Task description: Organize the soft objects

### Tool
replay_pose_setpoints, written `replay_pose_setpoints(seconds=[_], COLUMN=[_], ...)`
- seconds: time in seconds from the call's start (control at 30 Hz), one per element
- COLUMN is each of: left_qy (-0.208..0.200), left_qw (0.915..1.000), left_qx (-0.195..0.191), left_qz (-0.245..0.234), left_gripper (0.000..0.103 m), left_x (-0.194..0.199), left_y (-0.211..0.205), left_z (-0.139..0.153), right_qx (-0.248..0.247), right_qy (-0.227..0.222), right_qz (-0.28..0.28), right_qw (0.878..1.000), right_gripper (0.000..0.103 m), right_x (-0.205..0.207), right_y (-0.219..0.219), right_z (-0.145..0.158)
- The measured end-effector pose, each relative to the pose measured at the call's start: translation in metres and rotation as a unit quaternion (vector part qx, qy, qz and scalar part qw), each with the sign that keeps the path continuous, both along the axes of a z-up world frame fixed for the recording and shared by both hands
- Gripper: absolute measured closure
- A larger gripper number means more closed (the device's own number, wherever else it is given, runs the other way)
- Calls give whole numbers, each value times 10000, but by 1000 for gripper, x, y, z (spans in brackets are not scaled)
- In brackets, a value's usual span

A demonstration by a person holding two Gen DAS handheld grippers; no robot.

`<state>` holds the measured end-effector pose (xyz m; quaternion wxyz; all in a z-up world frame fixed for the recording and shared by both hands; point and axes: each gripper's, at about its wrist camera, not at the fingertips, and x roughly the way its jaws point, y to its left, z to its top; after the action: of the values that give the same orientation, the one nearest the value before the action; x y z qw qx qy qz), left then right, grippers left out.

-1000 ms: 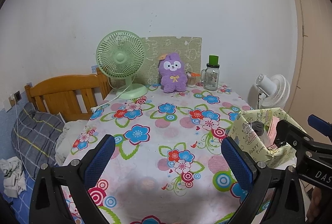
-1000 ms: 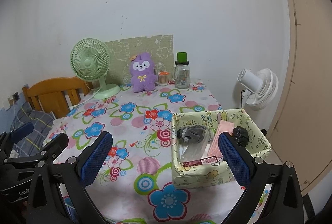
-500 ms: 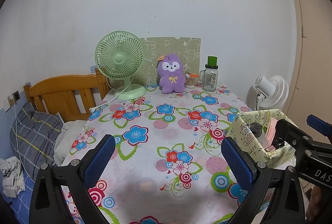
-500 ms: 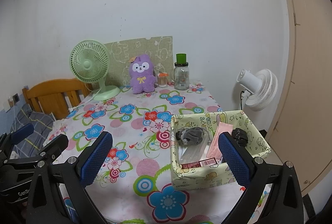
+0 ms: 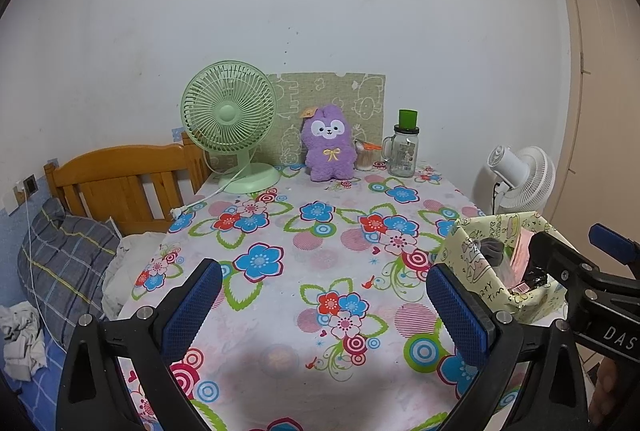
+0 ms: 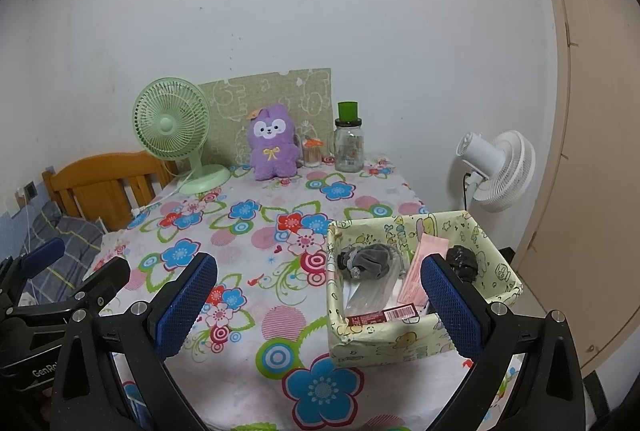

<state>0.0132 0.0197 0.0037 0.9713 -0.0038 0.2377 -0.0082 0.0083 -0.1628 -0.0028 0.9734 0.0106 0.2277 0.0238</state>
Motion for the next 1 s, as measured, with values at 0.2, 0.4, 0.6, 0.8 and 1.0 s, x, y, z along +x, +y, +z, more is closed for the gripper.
replay_pose_setpoints(seconds=[0.2,0.4,0.6,0.8,1.0], left_qy=[21,25,31,44,43], left_qw=[10000,10000,10000,10000,10000], left_qx=[-21,-25,-31,-37,-39], left_qz=[1,12,13,13,14], left_gripper=[0,0,0,0,0], left_x=[1,0,0,0,-1], left_y=[0,1,1,0,0], left_z=[0,-2,-2,-3,-3], right_qx=[-2,-11,-12,-1,-9], right_qy=[4,17,18,21,28], right_qz=[14,1,-1,-4,-4], right_qw=[10000,10000,10000,10000,10000], right_gripper=[0,0,0,0,0], right_x=[0,1,1,2,1], right_y=[0,1,1,1,1], right_z=[0,-2,-3,-4,-4])
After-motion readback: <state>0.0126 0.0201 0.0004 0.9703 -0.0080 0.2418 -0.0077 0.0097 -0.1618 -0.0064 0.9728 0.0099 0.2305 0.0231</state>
